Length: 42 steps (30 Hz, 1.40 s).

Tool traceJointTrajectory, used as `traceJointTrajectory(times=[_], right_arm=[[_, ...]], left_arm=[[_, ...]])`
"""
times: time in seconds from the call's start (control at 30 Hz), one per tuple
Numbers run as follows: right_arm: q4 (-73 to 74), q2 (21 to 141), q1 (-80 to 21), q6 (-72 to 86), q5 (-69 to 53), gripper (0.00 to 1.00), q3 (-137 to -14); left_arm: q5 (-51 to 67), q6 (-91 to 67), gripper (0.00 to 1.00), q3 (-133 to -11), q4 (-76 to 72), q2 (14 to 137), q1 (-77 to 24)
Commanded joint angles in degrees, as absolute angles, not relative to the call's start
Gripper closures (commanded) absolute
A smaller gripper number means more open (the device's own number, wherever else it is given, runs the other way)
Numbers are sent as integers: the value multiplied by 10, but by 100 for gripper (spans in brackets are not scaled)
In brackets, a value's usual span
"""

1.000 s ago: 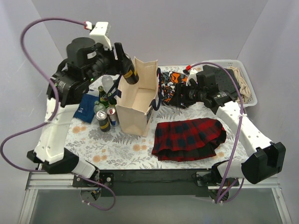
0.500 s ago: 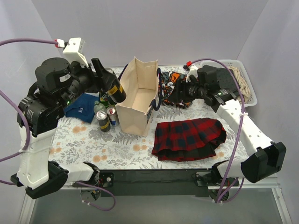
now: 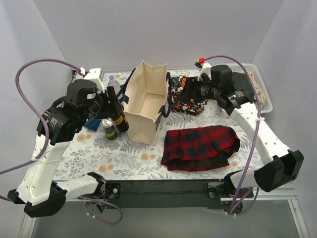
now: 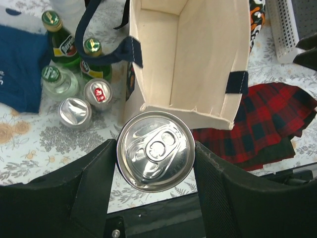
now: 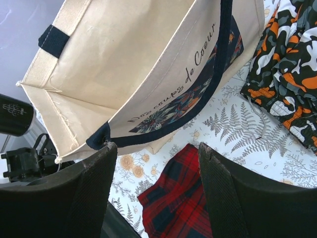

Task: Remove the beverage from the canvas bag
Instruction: Place the drink at the center of the board.

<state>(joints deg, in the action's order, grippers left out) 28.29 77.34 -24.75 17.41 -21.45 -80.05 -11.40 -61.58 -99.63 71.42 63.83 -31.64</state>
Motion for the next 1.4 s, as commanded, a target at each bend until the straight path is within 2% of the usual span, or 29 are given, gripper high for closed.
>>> traceJointTrajectory(times=[0.0,0.17,0.53,1.37], right_arm=[[264,783,-246,182,-231,27,-820],[262,787,-247,187,-244,27,-840],[249,780,-248,201,-253,27,-830],[229,773,-248,205,-265,26,-797]], left_arm=[[-145,-629,100,-906,622,557,-318],[-192,-639,100,-773,555,517,-318],[-276,-664,100,-601,428,468,-319],[-320,-681,100,-433,284,488,-318]])
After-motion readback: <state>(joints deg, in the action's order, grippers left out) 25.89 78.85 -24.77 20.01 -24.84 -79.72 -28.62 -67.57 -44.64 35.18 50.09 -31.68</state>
